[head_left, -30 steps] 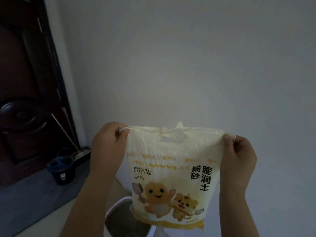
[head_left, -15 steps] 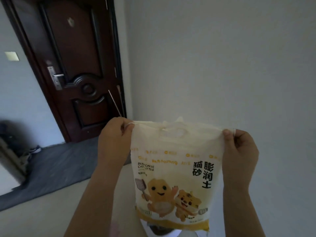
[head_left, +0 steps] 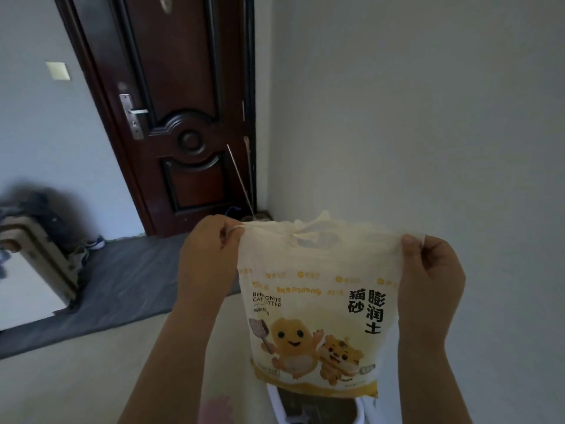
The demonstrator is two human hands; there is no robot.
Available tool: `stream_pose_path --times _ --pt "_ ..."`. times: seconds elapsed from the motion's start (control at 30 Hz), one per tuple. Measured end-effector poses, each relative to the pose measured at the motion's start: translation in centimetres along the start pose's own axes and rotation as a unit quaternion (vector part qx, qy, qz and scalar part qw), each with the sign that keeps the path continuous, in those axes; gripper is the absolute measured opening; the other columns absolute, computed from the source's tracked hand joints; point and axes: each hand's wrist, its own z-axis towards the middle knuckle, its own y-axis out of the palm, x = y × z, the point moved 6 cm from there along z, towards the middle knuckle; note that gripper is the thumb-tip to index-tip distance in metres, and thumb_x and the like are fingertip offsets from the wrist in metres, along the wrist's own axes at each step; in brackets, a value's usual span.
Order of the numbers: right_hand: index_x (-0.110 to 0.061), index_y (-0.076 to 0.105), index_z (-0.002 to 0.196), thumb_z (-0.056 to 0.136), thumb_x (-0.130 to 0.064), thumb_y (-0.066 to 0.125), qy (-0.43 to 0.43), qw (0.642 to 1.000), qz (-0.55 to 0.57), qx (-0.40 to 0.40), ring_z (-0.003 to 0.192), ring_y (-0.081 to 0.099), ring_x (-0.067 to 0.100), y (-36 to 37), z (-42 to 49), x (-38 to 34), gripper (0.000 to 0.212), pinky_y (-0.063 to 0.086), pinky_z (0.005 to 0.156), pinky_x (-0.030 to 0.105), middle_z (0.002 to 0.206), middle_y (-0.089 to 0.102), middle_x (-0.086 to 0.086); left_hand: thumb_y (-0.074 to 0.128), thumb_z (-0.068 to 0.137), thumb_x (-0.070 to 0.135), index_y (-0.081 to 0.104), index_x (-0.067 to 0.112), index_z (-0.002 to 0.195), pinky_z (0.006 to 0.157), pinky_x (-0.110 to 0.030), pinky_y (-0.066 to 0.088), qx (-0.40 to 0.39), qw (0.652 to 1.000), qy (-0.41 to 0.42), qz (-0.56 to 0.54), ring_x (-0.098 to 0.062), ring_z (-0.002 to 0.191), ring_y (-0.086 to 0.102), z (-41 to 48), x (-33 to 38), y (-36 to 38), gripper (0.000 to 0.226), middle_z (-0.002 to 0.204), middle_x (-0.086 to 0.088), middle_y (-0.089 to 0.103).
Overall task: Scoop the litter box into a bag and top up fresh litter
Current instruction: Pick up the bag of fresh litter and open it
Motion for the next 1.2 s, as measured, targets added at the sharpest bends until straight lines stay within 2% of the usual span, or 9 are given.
stream_pose_path --times 0.13,0.2,0.3,0.43,0.63,0.8,0.93,1.03,1.2 --pt "-0.017 0.063 0.085 0.092 -0.025 0.058 0.008 0.999 -0.003 0.041 0.065 0.053 0.001 5.2 1.5 0.9 0.012 0.044 0.059 0.016 0.078 0.062 -0.006 0.059 0.089 0.016 0.061 0.017 0.083 0.068 -0.023 0.044 -0.036 0.998 0.040 -0.017 -0.007 0.077 0.055 6.6 -2.2 1.9 0.007 0.081 0.009 0.059" --pt "-0.017 0.062 0.084 0.092 -0.024 0.058 0.010 0.998 -0.002 0.056 0.064 0.053 -0.002 7.2 1.9 1.5 0.011 0.043 0.058 0.011 0.077 0.062 -0.008 0.059 0.089 0.016 0.061 0.017 0.084 0.068 -0.019 0.043 -0.044 0.997 0.054 -0.023 -0.006 0.077 0.055 9.2 -2.9 2.8 0.006 0.081 0.010 0.058" --pt "-0.016 0.062 0.084 0.091 -0.022 0.059 0.026 0.997 -0.019 0.070 0.070 0.056 0.003 9.0 2.2 3.0 0.010 0.044 0.065 0.019 0.078 0.063 -0.008 0.059 0.089 0.016 0.061 0.017 0.083 0.064 -0.007 0.038 -0.061 0.996 0.057 -0.028 -0.003 0.077 0.054 12.1 -3.5 4.8 0.006 0.079 0.012 0.056" --pt "-0.016 0.062 0.081 0.091 -0.021 0.060 0.046 0.995 -0.025 0.081 0.068 0.055 0.006 9.6 3.2 4.2 0.011 0.043 0.065 0.024 0.074 0.062 -0.006 0.059 0.089 0.016 0.061 0.016 0.083 0.064 -0.004 0.035 -0.084 0.993 0.079 -0.022 0.001 0.075 0.051 14.5 -3.3 7.1 0.007 0.078 0.014 0.053" --pt "-0.019 0.062 0.081 0.091 -0.024 0.059 0.017 0.992 -0.039 0.116 0.073 0.058 0.005 9.0 5.5 1.7 0.011 0.044 0.065 0.021 0.077 0.064 -0.008 0.059 0.090 0.017 0.060 0.016 0.084 0.065 -0.005 0.035 -0.077 0.990 0.107 -0.059 0.002 0.075 0.051 16.3 -1.4 8.8 0.006 0.080 0.016 0.053" --pt "-0.021 0.061 0.083 0.092 -0.025 0.058 -0.008 0.984 -0.076 0.158 0.072 0.056 0.005 7.8 6.3 0.6 0.011 0.043 0.061 0.014 0.080 0.063 -0.009 0.059 0.090 0.016 0.061 0.017 0.084 0.066 -0.015 0.038 -0.114 0.980 0.131 -0.098 -0.007 0.075 0.052 17.1 -0.6 12.1 0.006 0.082 0.009 0.056" --pt "-0.020 0.062 0.086 0.093 -0.027 0.057 -0.003 0.970 -0.100 0.220 0.075 0.057 0.007 7.5 6.3 0.5 0.011 0.043 0.063 0.017 0.081 0.063 -0.009 0.060 0.088 0.013 0.060 0.014 0.078 0.065 -0.021 0.036 -0.169 0.964 0.171 -0.112 -0.012 0.074 0.051 18.4 -0.5 15.5 0.010 0.076 0.008 0.056" --pt "-0.019 0.062 0.087 0.093 -0.028 0.055 -0.007 0.953 -0.123 0.277 0.074 0.056 0.007 8.4 5.8 0.4 0.012 0.043 0.064 0.020 0.080 0.062 -0.009 0.060 0.089 0.014 0.063 0.016 0.080 0.065 -0.018 0.038 -0.217 0.948 0.187 -0.141 -0.009 0.074 0.054 20.3 -0.9 18.2 0.009 0.080 0.008 0.060" --pt "-0.018 0.060 0.085 0.093 -0.026 0.055 0.007 0.913 -0.147 0.380 0.065 0.050 0.002 11.7 2.6 0.4 0.012 0.040 0.058 0.011 0.074 0.057 -0.011 0.062 0.087 0.012 0.066 0.013 0.083 0.066 -0.016 0.040 -0.297 0.910 0.231 -0.175 -0.008 0.075 0.056 23.9 -2.3 20.7 0.006 0.082 0.009 0.063"
